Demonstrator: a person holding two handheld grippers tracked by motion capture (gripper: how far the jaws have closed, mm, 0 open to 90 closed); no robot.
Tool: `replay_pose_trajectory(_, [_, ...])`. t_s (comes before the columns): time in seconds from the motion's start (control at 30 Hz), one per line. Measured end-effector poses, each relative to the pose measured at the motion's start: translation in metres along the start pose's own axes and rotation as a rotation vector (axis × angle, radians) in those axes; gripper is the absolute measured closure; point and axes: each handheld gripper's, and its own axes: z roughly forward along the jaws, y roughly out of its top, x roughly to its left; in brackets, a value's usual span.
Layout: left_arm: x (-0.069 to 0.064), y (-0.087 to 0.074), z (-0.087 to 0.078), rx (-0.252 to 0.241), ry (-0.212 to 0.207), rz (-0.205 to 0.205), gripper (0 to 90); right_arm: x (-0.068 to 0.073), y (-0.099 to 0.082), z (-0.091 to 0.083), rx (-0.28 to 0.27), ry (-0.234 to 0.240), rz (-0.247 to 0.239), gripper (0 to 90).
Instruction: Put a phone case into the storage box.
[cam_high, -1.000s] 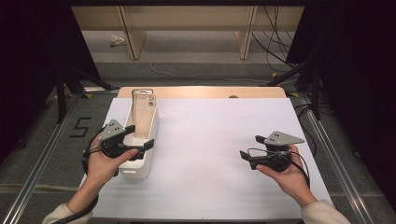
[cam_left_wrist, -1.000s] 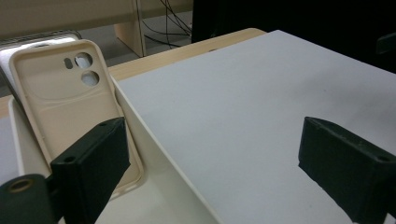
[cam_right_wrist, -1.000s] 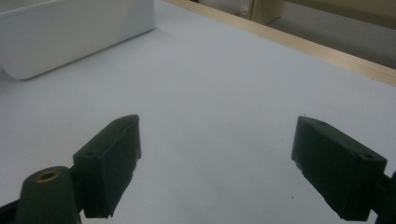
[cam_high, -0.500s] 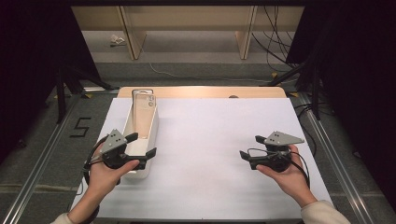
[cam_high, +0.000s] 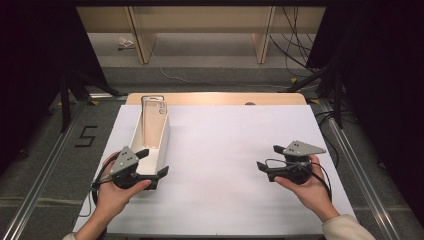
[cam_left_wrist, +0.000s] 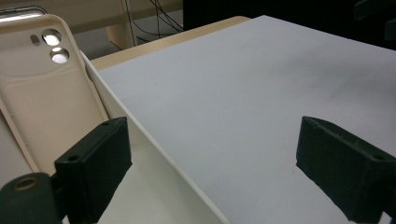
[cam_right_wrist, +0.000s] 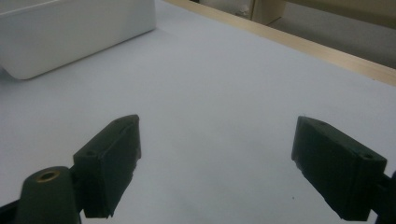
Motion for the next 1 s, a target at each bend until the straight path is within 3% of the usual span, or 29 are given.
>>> replay_pose_trajectory(0.53, [-0.0055, -0.0084, 0.0024, 0.029, -0.001, 0.041, 9.4, -0.0002, 0.0001, -0.0001, -0.009, 0.000, 0.003, 16.5])
replay_pose_trajectory(1.0, [-0.0065, -0.0096, 0.0024, 0.034, -0.001, 0.040, 9.6, 0.0001, 0.0008, -0.0007, -0.012, -0.003, 0.007, 16.4])
